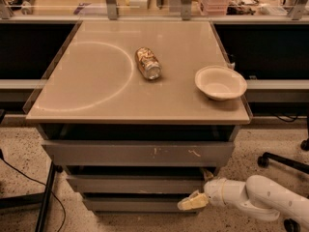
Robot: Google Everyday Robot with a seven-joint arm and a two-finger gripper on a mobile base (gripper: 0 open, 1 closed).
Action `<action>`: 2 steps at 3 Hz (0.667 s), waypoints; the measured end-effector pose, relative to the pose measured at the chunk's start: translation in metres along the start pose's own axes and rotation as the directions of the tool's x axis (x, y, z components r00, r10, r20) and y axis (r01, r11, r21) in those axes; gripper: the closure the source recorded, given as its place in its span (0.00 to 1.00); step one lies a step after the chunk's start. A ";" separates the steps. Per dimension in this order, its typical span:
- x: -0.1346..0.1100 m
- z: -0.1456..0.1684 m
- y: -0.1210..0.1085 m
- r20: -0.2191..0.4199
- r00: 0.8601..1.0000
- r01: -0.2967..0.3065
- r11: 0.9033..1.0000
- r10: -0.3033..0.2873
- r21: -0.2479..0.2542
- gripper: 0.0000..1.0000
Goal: Open middle drawer
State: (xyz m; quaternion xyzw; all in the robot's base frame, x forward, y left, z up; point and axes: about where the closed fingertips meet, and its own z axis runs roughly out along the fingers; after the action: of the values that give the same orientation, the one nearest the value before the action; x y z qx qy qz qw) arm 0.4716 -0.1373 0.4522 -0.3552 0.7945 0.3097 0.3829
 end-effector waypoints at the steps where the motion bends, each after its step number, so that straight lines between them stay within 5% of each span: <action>1: -0.007 0.012 -0.023 -0.038 0.999 0.034 0.998 -0.032 0.049 0.00; 2: -0.007 0.013 -0.025 -0.041 0.999 0.036 0.998 -0.034 0.050 0.00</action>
Offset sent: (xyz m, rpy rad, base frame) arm 0.0411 -0.0057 -0.0085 -0.1076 -0.0255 -0.0240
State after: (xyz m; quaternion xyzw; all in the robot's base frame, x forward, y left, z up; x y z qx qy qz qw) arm 0.4998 -0.1383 0.4458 -0.3652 0.8035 0.2754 0.3810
